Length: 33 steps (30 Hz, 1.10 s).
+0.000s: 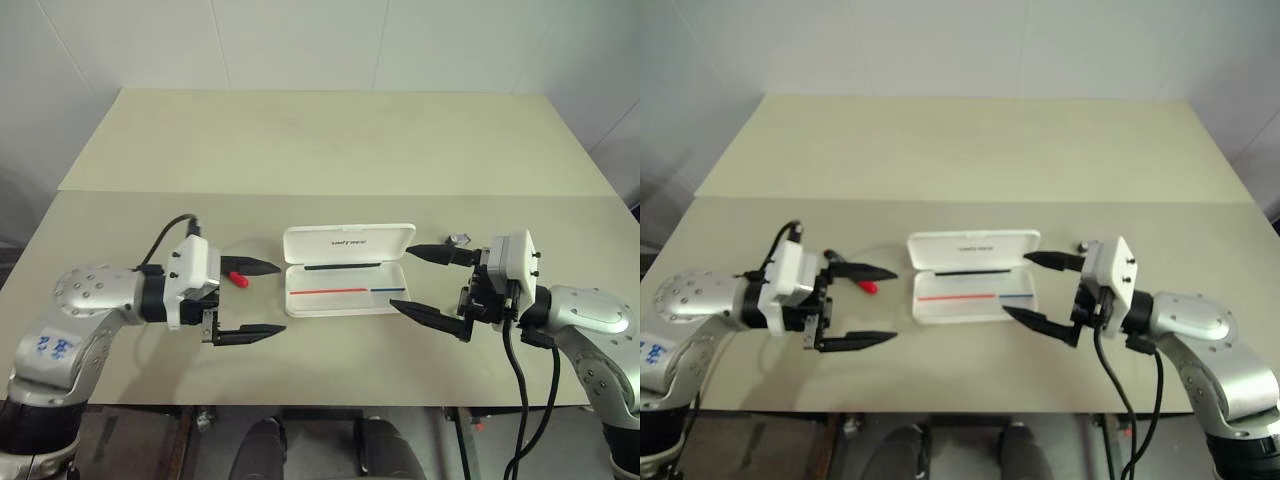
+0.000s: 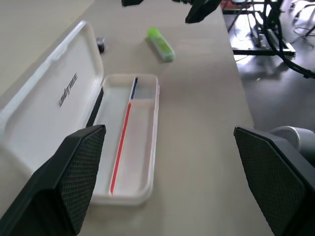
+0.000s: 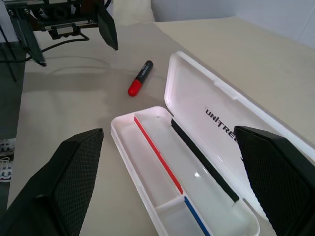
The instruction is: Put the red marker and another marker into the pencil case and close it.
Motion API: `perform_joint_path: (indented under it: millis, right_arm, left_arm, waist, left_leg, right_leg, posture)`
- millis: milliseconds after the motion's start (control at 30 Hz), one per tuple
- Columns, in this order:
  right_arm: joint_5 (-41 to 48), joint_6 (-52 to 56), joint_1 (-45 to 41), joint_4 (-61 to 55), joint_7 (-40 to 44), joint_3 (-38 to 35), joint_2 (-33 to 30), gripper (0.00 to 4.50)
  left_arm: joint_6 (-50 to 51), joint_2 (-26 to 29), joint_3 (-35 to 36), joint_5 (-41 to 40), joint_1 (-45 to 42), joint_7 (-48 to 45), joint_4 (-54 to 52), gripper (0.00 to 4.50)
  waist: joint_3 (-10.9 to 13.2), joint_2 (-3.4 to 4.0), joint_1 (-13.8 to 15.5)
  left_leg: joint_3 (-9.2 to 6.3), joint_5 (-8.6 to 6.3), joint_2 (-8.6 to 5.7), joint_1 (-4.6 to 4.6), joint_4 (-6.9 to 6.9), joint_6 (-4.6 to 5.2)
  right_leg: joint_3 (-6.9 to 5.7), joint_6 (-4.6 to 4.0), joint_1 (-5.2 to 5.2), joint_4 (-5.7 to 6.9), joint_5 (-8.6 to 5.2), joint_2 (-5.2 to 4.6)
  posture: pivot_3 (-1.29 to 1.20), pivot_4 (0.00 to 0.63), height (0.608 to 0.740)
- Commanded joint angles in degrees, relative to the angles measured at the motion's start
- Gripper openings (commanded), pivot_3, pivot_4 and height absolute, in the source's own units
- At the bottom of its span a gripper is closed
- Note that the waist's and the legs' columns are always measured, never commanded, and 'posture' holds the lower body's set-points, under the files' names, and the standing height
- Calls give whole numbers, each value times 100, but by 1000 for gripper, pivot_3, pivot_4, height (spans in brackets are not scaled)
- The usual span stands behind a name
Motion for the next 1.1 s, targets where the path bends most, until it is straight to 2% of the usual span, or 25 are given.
perform_joint_path:
  millis: [33, 200, 400, 600, 833, 1100]
  right_arm:
    - [44, -121, -110, -7, 139, -3, 13, 4500]
    - [48, -106, -209, 42, 239, 83, 12, 4500]
    - [92, -38, -267, 27, 288, 112, 18, 4500]
    - [111, 13, -356, 6, 336, 161, 11, 4500]
    - [158, 121, -530, -18, 378, 237, 0, 4500]
    - [139, 132, -644, 89, 464, 240, -6, 4500]
  left_arm:
    - [257, -417, 415, 211, 536, 1261, -503, 4465]
    - [1243, -1475, 698, 604, 1333, 3436, -1347, 4465]
    - [2018, -2278, 539, 988, 1702, 4912, -2080, 4465]
    - [2696, -2830, 230, 1486, 1185, 6026, -2034, 4465]
    - [3222, -3230, 114, 1848, 237, 6601, -1382, 4465]
    - [4174, -3859, 397, 2027, -826, 7036, -899, 4465]
  waist:
    - [0, 0, 2]
    - [1, -5, 29]
    - [3, -11, 70]
    - [3, -13, 69]
    - [5, -18, 66]
    - [8, -25, 71]
  left_leg:
    - [-1, 0, 0, 0, 1, 0]
    - [-4, 0, 0, -1, 5, 1]
    - [-3, 0, -2, 2, 10, 0]
    - [-2, 1, -5, -2, 38, 1]
    - [0, 10, -7, -3, 46, 14]
    - [-1, 10, -8, -9, 40, 14]
  right_leg:
    - [0, 0, 0, 1, 0, -1]
    - [-1, 2, 0, 2, 2, 0]
    - [0, -4, 2, 3, 7, 0]
    - [2, -42, 10, -5, 10, 0]
    - [6, -68, 14, -14, 20, 1]
    - [4, -16, 11, -23, 48, 2]
  posture:
    - [0, 150, 740]
    - [0, 150, 740]
    - [0, 150, 740]
    - [0, 150, 740]
    - [0, 150, 740]
    - [0, 150, 740]
